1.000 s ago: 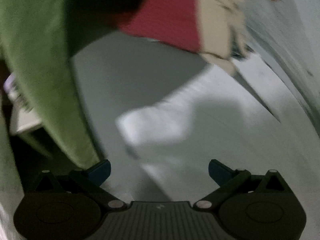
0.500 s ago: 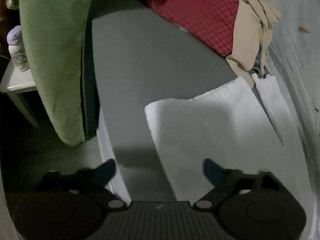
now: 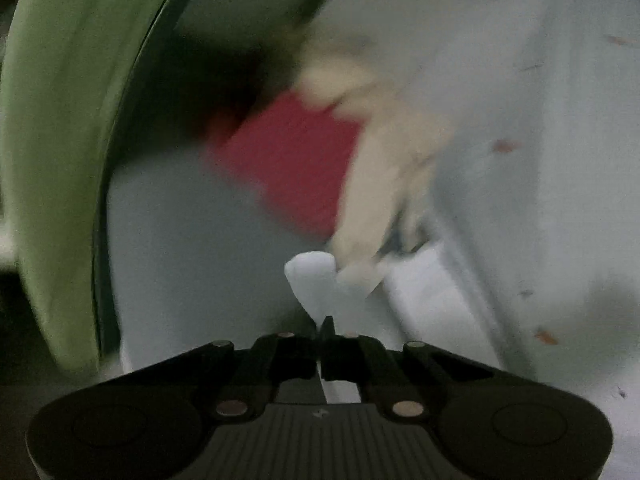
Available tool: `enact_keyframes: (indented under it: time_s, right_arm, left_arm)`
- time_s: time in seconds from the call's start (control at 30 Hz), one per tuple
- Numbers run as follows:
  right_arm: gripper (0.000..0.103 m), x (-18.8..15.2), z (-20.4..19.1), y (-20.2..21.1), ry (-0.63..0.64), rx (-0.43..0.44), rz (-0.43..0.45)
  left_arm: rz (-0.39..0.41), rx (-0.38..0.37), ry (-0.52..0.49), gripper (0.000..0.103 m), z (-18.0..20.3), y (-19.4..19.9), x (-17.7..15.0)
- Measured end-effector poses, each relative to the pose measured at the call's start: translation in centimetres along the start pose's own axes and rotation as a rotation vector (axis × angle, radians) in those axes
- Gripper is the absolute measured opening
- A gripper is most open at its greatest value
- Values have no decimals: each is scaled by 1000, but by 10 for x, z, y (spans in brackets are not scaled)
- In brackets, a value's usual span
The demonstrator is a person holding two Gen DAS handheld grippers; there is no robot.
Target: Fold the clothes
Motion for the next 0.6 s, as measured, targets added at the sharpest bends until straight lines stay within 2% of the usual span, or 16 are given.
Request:
enact_keyframes:
  time_s: [0.03, 0.1, 0.17, 0.2, 0.27, 0.3, 0.43, 0.6]
  right_arm:
    - [5, -4, 6, 1, 23, -29, 3]
    - [5, -11, 18, 4, 69, -89, 7]
    - [5, -31, 49, -8, 35, -187, -60]
    - [5, -41, 64, -13, 18, -235, -93]
    - [5, -44, 67, -13, -10, -230, -89]
    - [5, -45, 68, -13, -22, -228, -88]
    - [5, -30, 30, -21, 112, -204, -76]
    - [5, -11, -3, -28, 118, -140, -41]
  left_arm:
    - [26, -5, -13, 1, 4, 12, 6]
    - [6, 21, 39, 1, -10, 16, 1]
    - [-65, 132, 91, 1, -41, 6, -23]
    - [-82, 163, 131, 1, -53, 4, -32]
    - [-96, 182, 213, 1, -69, 5, -42]
    - [-94, 172, 218, 1, -68, 7, -41]
    - [-57, 128, 118, 1, -41, 4, -27]
    - [-19, 49, 128, 1, -1, -18, -4]
Point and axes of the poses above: each gripper's, at about its wrist camera, not at the fingertips, and y roughly against the way its jaws point, z to its right, x to its top, the point moved 7 cm from there along -y, roughly the way its jaws point
